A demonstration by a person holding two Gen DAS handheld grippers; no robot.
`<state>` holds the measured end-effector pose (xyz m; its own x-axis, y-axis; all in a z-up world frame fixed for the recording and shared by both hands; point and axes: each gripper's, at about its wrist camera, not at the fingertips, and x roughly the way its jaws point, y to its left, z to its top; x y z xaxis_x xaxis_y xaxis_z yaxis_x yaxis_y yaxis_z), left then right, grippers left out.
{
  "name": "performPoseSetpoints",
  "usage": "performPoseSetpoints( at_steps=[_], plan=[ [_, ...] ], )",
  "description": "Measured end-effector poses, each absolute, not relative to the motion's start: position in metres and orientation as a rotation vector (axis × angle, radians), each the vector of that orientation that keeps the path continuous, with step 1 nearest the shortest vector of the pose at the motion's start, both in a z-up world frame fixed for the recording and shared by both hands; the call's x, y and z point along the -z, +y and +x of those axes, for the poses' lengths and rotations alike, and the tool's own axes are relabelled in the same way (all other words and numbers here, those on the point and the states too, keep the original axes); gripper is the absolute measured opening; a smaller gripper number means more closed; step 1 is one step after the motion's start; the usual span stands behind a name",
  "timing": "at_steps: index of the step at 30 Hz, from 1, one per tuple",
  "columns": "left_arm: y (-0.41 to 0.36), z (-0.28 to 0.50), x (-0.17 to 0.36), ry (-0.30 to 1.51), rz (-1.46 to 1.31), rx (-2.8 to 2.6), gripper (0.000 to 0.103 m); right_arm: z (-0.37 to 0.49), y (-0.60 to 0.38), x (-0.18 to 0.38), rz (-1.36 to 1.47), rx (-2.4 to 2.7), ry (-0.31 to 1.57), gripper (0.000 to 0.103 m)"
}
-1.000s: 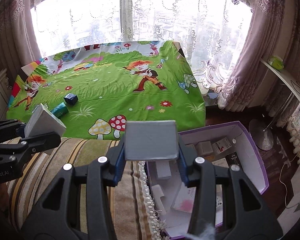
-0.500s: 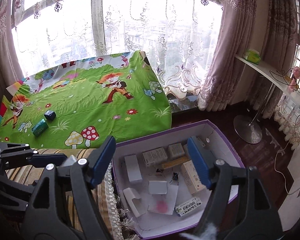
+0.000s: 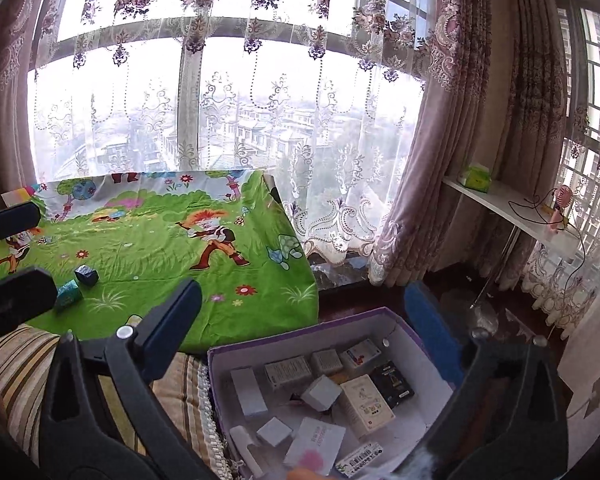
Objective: Organize rigid objects
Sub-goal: 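Move both open tools back over the tissue pack and navy box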
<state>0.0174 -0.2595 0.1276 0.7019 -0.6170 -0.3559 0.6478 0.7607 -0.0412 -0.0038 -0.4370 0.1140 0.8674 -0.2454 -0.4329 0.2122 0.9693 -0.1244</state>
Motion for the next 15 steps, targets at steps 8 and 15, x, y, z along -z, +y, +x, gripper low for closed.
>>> performPoseSetpoints(
  at_steps=[8,15],
  plan=[
    [-0.229,0.054,-0.135,0.383,0.152,0.576,0.100,0.005,-0.415,-0.118,-0.007,0.062,0.445,0.102],
    [-0.152,0.135,-0.095,0.626,0.040,0.357,0.094,0.033,-0.376,-0.124,-0.054,-0.042,0.450,0.102]
  ],
)
